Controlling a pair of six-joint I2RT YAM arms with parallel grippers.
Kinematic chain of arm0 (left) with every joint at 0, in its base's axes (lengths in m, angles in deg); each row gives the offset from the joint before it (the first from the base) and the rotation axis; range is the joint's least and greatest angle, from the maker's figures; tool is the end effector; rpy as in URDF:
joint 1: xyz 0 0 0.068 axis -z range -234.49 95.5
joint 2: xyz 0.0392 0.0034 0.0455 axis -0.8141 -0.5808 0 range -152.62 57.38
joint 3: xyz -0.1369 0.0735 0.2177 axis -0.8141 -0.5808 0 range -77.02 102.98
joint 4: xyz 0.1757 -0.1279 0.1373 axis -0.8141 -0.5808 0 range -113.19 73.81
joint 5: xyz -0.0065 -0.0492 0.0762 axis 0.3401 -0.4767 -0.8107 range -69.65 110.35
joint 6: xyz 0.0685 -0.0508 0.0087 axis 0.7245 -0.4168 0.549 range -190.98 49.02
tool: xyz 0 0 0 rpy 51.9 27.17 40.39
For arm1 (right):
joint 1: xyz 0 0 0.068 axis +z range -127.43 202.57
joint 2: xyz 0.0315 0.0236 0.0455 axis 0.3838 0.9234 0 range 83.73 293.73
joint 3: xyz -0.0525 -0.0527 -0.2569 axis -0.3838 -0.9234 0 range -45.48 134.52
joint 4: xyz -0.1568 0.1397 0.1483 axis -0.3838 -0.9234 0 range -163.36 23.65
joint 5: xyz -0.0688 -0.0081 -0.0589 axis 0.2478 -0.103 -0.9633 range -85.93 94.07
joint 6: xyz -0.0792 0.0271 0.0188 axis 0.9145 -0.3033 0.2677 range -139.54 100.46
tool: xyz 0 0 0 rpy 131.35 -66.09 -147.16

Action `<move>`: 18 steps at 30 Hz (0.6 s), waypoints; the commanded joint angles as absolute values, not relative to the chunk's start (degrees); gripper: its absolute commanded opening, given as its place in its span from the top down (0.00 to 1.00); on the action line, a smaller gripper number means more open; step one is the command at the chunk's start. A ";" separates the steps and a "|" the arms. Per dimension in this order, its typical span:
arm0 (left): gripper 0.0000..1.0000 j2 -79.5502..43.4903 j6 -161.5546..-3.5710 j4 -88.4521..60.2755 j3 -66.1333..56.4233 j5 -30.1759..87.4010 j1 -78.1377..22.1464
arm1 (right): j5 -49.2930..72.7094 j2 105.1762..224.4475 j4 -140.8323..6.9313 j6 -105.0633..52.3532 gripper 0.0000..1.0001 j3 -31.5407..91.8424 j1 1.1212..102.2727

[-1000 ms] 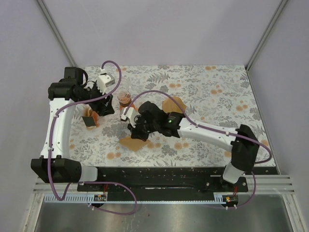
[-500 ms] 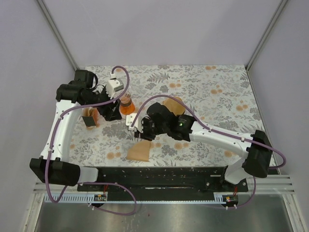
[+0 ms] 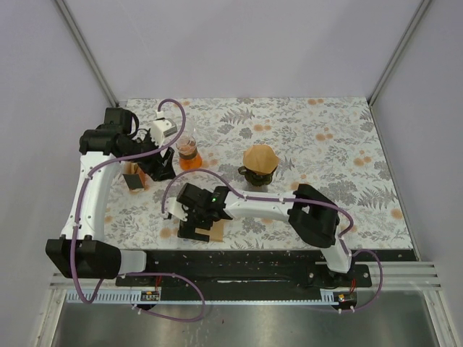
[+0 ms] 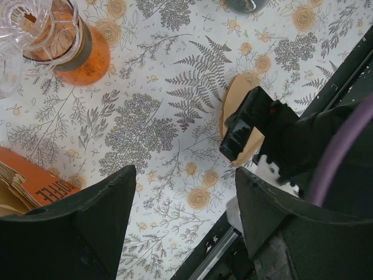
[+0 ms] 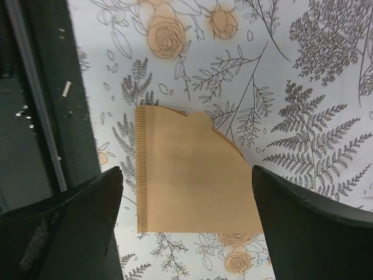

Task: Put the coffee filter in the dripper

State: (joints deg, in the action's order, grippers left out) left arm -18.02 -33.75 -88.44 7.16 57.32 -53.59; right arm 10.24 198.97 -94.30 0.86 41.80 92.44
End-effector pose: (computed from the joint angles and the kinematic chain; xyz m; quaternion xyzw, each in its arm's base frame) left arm 0.2425 -0.0493 0.3394 0.3704 0.8486 -0.2254 0.3030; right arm 0.1487 0.4293 0.1640 -0.6878 0.6623 0.1692 0.2444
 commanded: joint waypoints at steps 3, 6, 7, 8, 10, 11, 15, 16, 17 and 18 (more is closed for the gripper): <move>0.28 -16.10 -33.10 -87.29 6.65 57.70 -54.14 | 9.77 204.48 -102.91 -1.43 0.01 51.46 90.17; 0.28 -16.19 -32.84 -87.56 6.65 58.23 -54.14 | 10.48 206.60 -103.79 -2.14 0.01 52.16 88.76; 0.28 -16.36 -32.75 -87.65 6.65 58.41 -54.14 | 11.01 207.30 -104.14 -1.88 0.01 52.34 88.66; 0.28 -16.36 -32.75 -87.65 6.73 58.41 -54.14 | 11.79 207.74 -104.58 -1.35 0.01 52.34 88.58; 0.28 -16.45 -32.66 -87.65 6.91 58.49 -54.23 | 13.29 208.97 -105.11 -0.91 0.01 52.08 88.58; 0.28 -16.45 -32.66 -87.65 7.00 58.41 -54.23 | 13.38 209.85 -105.29 -0.82 0.01 51.90 88.58; 0.28 -16.71 -32.31 -87.91 7.18 58.67 -54.23 | 13.73 211.87 -105.82 0.06 0.01 51.02 88.58; 0.28 -16.72 -32.49 -87.91 7.26 58.76 -54.23 | 14.00 212.40 -105.99 0.15 0.03 51.11 88.58; 0.28 -16.80 -32.40 -87.91 7.35 58.85 -54.23 | 14.52 212.75 -106.34 0.15 0.07 51.28 88.58; 0.28 -16.80 -32.49 -87.91 7.52 58.93 -54.23 | 14.87 213.10 -106.87 0.15 0.13 51.63 88.66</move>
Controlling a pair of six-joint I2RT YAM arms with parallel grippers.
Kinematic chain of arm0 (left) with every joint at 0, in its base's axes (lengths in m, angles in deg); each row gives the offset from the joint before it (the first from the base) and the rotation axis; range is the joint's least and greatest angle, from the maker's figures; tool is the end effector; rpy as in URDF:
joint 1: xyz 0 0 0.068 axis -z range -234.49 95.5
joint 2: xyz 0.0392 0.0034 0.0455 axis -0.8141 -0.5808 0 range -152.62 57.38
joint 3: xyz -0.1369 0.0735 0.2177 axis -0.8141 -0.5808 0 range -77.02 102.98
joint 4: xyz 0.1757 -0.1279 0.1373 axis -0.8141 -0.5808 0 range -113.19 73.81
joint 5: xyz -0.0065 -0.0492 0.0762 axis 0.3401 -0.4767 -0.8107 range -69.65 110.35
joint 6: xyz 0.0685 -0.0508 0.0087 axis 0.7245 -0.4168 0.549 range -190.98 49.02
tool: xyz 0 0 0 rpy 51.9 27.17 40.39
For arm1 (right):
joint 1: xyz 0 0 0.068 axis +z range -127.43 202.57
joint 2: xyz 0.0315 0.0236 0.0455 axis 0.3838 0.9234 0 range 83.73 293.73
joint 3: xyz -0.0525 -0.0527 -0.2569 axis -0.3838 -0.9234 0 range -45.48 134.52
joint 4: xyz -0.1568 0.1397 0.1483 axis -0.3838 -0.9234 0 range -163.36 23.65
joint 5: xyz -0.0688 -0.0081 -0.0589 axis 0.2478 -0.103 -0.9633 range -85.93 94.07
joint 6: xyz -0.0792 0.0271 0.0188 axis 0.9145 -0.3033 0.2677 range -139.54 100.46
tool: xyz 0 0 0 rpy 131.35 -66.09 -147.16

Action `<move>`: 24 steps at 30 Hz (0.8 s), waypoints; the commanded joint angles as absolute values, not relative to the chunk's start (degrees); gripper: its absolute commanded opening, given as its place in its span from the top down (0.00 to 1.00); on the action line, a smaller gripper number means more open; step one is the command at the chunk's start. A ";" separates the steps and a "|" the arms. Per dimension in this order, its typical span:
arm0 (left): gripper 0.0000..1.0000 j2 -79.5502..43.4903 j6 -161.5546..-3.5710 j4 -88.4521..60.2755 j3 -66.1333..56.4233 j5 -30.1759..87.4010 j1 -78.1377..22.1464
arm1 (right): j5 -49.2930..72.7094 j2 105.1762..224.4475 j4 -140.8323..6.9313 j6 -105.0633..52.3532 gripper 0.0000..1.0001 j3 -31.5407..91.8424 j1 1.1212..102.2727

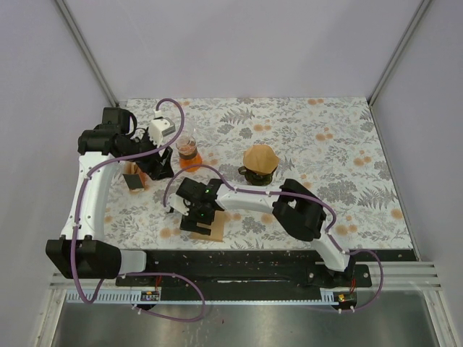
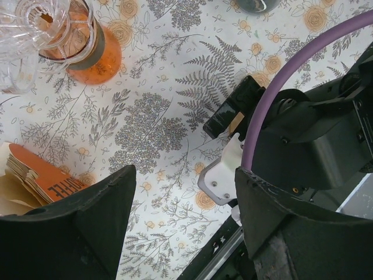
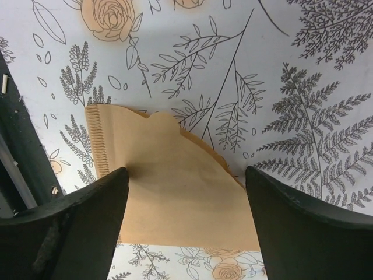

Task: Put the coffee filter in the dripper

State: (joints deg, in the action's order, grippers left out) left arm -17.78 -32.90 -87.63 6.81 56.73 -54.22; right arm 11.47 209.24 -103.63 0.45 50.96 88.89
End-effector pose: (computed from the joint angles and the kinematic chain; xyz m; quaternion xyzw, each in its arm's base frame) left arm 0.2439 -0.0460 0.3390 0.3728 0.8479 -0.2146 0.3099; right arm 0.1795 0.4336 0.1230 -0.6777 0.7035 0.1385 0.1633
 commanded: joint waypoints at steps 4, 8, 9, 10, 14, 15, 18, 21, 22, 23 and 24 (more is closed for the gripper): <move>0.28 -16.80 -32.57 -88.17 7.88 58.94 -54.32 | 15.93 213.37 -107.31 -0.29 0.57 51.46 88.58; 0.28 -16.80 -32.49 -88.35 8.05 59.11 -54.23 | 15.50 212.49 -107.31 -0.82 0.92 50.93 88.58; 0.28 -16.72 -32.49 -88.35 8.05 59.29 -54.32 | 15.49 211.97 -107.31 -0.82 1.00 50.85 88.58; 0.28 -16.72 -32.49 -88.35 7.97 59.37 -54.32 | 15.49 211.53 -107.23 -0.82 1.00 50.67 88.58; 0.28 -16.63 -32.57 -88.26 7.97 59.37 -54.23 | 14.62 209.59 -106.79 -1.26 0.98 50.40 88.66; 0.28 -16.63 -32.57 -88.35 7.88 59.46 -54.23 | 14.01 209.16 -106.87 -1.61 0.92 50.67 88.58; 0.28 -16.63 -32.57 -88.35 8.05 59.46 -54.23 | 12.86 206.79 -106.61 -2.92 0.74 52.16 88.58; 0.28 -16.54 -32.57 -88.35 8.32 59.29 -54.23 | 9.62 202.66 -104.25 -4.50 0.44 51.56 89.01; 0.28 -16.45 -32.57 -88.44 8.40 59.20 -54.23 | 7.86 200.82 -103.02 -4.95 0.36 50.50 89.45; 0.28 -16.54 -32.40 -88.53 8.58 59.11 -54.23 | 6.45 199.24 -101.79 -5.04 0.30 49.28 89.98; 0.28 -16.37 -32.23 -88.79 8.76 59.02 -54.32 | 4.87 197.22 -100.30 -5.30 0.22 47.52 90.59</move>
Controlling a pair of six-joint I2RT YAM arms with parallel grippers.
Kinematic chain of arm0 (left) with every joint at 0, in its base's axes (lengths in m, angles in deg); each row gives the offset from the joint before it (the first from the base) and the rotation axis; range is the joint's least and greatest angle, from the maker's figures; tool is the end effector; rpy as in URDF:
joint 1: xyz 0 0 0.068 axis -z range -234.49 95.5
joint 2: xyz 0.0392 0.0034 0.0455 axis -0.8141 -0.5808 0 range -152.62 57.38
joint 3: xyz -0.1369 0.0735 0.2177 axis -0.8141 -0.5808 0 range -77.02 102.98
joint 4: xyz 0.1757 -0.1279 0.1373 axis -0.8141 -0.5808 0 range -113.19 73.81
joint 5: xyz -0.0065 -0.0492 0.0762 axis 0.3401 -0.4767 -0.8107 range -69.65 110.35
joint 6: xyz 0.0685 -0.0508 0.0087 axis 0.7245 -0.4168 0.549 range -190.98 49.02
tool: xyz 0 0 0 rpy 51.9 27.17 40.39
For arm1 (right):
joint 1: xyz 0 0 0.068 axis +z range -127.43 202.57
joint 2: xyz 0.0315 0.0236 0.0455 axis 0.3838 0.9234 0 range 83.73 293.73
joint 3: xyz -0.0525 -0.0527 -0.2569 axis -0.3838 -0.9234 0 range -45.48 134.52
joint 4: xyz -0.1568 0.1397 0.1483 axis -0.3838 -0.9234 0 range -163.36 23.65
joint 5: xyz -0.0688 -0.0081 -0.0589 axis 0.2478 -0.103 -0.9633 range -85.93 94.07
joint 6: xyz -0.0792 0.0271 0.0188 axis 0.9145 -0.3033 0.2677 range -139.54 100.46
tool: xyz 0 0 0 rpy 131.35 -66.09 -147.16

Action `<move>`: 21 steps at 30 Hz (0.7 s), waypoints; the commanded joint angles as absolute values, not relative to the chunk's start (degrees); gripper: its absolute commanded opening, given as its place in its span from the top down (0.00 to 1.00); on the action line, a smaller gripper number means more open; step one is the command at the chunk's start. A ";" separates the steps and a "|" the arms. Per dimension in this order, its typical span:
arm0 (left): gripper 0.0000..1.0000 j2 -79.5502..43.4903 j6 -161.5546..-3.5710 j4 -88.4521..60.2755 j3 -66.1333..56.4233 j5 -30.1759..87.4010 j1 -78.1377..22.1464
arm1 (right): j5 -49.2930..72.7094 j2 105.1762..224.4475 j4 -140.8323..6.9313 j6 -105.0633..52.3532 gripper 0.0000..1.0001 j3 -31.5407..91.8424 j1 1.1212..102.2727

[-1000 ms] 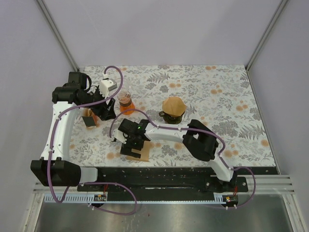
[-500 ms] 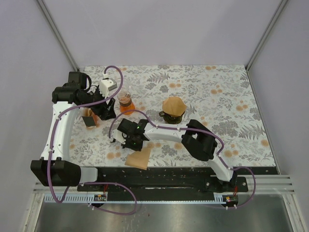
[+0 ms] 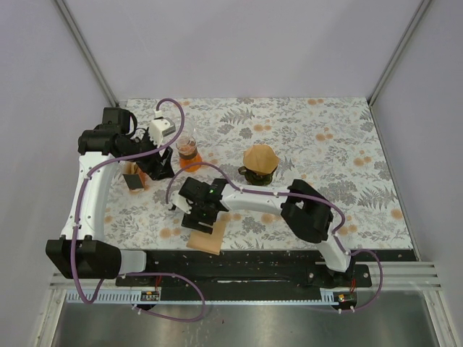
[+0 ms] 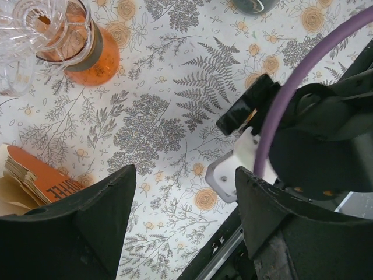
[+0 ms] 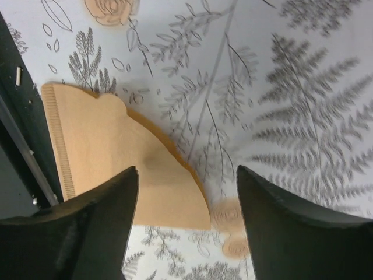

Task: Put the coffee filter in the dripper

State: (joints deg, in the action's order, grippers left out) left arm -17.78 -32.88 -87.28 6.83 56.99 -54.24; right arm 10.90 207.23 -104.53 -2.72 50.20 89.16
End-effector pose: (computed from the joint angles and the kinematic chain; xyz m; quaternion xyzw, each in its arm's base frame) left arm 0.2445 -0.0462 0.3397 0.3737 0.8461 -0.2153 0.3133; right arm 0.1761 0.4293 0.1337 -0.6588 0.7207 0.1402 0.1639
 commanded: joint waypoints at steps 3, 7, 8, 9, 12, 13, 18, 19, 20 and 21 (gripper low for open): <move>0.28 -16.28 -31.78 -89.14 8.84 58.85 -54.41 | 2.14 192.73 -97.39 -6.79 0.01 42.69 93.14; 0.28 -16.54 -31.52 -89.14 9.11 59.02 -54.41 | -0.24 191.75 -95.54 -11.36 0.01 36.88 97.27; 0.28 -16.63 -31.52 -89.05 9.11 59.11 -54.41 | -0.41 192.01 -95.36 -12.50 0.00 36.09 98.23; 0.28 -16.63 -31.52 -89.14 9.28 59.29 -54.41 | -0.59 192.27 -95.19 -13.47 0.01 35.38 99.20; 0.28 -16.72 -31.61 -89.14 9.55 59.46 -54.41 | -1.91 193.15 -94.66 -15.41 0.01 34.76 101.40; 0.28 -16.72 -31.70 -89.14 9.55 59.46 -54.41 | -2.00 193.50 -94.57 -16.11 0.00 34.85 101.49; 0.28 -16.72 -31.52 -89.40 9.55 59.90 -54.41 | -8.75 196.40 -94.21 -16.73 0.00 33.97 101.58; 0.28 -16.72 -31.43 -89.67 9.46 59.99 -54.41 | -9.29 196.93 -94.39 -16.64 0.01 34.06 101.67; 0.28 -16.80 -31.43 -89.67 9.46 59.90 -54.41 | -9.38 197.46 -94.31 -16.55 0.01 33.97 101.67; 0.28 -16.89 -31.43 -89.67 9.55 59.90 -54.41 | -8.94 198.24 -93.96 -16.47 0.01 33.97 101.67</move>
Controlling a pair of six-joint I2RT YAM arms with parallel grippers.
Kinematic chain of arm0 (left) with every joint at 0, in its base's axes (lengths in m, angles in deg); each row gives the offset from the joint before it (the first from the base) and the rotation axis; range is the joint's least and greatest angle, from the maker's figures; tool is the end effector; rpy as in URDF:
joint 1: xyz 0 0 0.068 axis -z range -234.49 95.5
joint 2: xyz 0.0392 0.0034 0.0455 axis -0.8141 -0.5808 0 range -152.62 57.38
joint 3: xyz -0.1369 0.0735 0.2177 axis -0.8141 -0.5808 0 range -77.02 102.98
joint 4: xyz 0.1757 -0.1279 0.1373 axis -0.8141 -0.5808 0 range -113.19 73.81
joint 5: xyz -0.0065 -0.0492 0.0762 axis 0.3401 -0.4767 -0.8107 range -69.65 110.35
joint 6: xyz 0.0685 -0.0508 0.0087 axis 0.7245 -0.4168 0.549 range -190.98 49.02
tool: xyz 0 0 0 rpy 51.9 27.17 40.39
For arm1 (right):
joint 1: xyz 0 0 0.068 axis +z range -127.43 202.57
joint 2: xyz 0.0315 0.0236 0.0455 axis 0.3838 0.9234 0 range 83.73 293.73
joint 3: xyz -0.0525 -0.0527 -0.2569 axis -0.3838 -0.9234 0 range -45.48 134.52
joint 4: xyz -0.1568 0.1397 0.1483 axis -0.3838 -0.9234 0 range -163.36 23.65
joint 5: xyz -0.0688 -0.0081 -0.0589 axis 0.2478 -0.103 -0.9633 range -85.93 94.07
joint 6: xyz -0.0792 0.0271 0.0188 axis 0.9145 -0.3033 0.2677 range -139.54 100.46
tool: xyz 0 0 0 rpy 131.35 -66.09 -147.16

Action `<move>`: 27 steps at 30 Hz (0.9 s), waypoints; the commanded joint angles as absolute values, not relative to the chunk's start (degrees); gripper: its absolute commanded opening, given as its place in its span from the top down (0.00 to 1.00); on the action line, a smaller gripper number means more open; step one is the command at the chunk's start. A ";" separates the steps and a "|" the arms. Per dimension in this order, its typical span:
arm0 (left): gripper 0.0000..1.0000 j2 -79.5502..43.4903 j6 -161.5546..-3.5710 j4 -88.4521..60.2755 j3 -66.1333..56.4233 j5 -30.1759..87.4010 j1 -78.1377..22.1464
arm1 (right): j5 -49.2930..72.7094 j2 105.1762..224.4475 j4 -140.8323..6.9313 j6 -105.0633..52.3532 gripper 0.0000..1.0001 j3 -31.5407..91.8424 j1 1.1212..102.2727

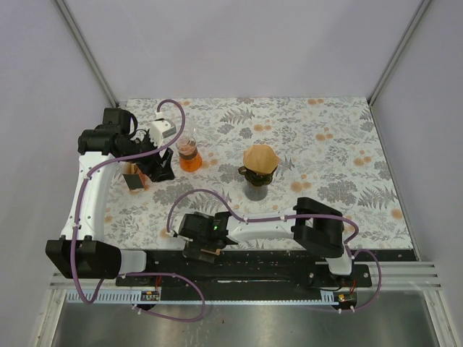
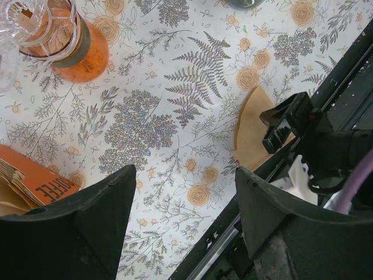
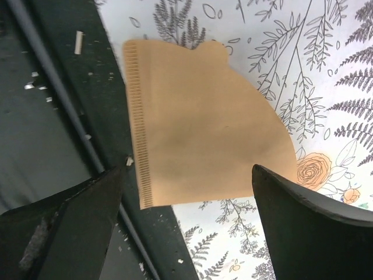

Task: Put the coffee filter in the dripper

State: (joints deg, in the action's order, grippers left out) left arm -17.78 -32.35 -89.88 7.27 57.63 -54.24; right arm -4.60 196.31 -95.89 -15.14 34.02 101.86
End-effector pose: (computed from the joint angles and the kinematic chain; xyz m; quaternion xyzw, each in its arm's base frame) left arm 0.2390 -0.0468 0.3396 0.3741 0.8481 -0.2259 0.2996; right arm 0.0896 0.4124 0.1391 -0.6330 0.7336 0.0852 0.2321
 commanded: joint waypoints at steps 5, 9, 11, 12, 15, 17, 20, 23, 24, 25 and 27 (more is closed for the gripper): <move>0.28 -17.33 -31.26 -89.67 9.90 59.90 -54.41 | -8.41 200.27 -94.57 -15.50 0.10 34.06 101.76; 0.28 -17.59 -31.34 -89.67 9.90 60.08 -54.41 | -8.15 200.36 -95.18 -15.58 0.30 33.88 101.76; 0.28 -17.68 -31.26 -89.67 9.90 60.16 -54.41 | -8.06 200.27 -95.53 -15.67 0.50 33.88 101.76; 0.28 -17.77 -31.26 -89.67 9.99 60.17 -54.41 | -7.97 200.36 -95.80 -15.67 0.59 33.88 101.85; 0.28 -17.77 -31.26 -89.67 10.08 60.08 -54.41 | -8.06 200.01 -97.11 -15.76 0.78 34.23 101.76; 0.28 -17.68 -31.17 -89.67 10.16 59.99 -54.41 | -8.32 199.31 -98.08 -15.85 0.80 34.41 101.76; 0.28 -17.51 -31.34 -89.67 10.34 60.08 -54.41 | -7.54 196.51 -98.00 -16.02 0.87 34.32 101.76; 0.28 -17.60 -31.61 -89.76 10.43 60.78 -54.41 | -7.53 192.20 -97.38 -15.41 1.00 33.45 101.50; 0.28 -17.68 -31.52 -89.67 10.51 61.13 -54.41 | -7.10 190.62 -97.29 -15.06 1.00 33.18 101.23; 0.28 -17.68 -31.61 -89.67 10.78 61.31 -54.41 | -6.49 188.52 -96.94 -14.45 1.00 32.83 100.97; 0.28 -17.77 -31.78 -89.76 11.48 61.83 -54.41 | -4.56 184.04 -95.98 -13.74 1.00 32.21 100.09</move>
State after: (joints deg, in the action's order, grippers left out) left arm -17.80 -32.02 -90.12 8.16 58.42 -54.22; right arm -5.82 194.86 -97.03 -15.25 32.47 101.64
